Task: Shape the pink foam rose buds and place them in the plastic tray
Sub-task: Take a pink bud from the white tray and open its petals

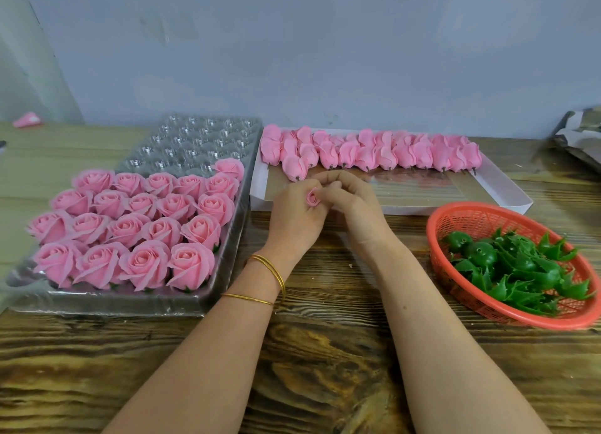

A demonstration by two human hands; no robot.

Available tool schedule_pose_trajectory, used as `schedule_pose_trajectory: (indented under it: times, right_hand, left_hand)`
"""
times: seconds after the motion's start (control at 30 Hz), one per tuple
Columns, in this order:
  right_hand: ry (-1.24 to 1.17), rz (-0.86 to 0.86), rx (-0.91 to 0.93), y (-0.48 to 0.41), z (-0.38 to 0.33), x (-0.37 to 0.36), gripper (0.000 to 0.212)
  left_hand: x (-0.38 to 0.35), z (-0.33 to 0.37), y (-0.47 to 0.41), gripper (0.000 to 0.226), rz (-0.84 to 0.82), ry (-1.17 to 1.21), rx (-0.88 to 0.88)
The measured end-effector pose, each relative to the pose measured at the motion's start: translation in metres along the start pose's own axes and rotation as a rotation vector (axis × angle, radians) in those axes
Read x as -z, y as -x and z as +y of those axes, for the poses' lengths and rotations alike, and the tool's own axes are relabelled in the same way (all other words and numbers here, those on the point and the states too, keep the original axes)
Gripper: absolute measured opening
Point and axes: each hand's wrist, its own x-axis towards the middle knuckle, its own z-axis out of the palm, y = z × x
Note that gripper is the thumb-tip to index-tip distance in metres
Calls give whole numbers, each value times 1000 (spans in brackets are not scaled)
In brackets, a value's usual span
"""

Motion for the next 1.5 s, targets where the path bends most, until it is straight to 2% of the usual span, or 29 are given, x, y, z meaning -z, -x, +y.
schedule_pose_trajectory:
  times: [0.1, 0.17, 0.23, 0.33, 0.47, 0.63, 0.7, 0.9, 1.07, 1.2, 1.37, 1.5]
  right_hand:
    - [-102, 23, -46, -3, -1, 1, 30]
    - [-145, 48, -45, -3, -1, 2, 24]
    - [-90, 64, -36, -3, 0, 2, 21]
    - [62, 37, 15, 0, 2, 1, 34]
    - [158, -49, 62, 2, 4, -1, 42]
    - [213, -60, 89, 3, 5, -3, 39]
    - [205, -43, 102, 2, 6, -4, 37]
    - [161, -44, 133, 0, 9, -1, 32]
    - [52, -130, 95, 1, 7, -1, 34]
    - [79, -183, 99, 3, 4, 1, 36]
    - [48, -204, 76, 6, 3, 0, 30]
    - [49, -174, 42, 5, 1, -2, 34]
  left_hand:
    - [0, 2, -4, 47, 40, 42, 37]
    - [0, 1, -6, 48, 88, 91, 55]
    - [-1, 0, -7, 45, 137, 156, 72]
    - [-1, 1, -7, 37, 170, 266, 109]
    - [-2, 5, -8, 41, 155, 544, 266]
    - [-3, 11, -8, 46, 111, 768, 394]
    - [-3, 12, -8, 36, 107, 811, 412]
    - [0, 13, -7, 30, 42, 790, 384]
    - [2, 11, -6, 27, -4, 753, 331]
    - [3, 8, -7, 28, -26, 700, 314]
    - [2, 5, -8, 41, 34, 652, 311]
    - [0, 8, -8, 44, 78, 652, 371]
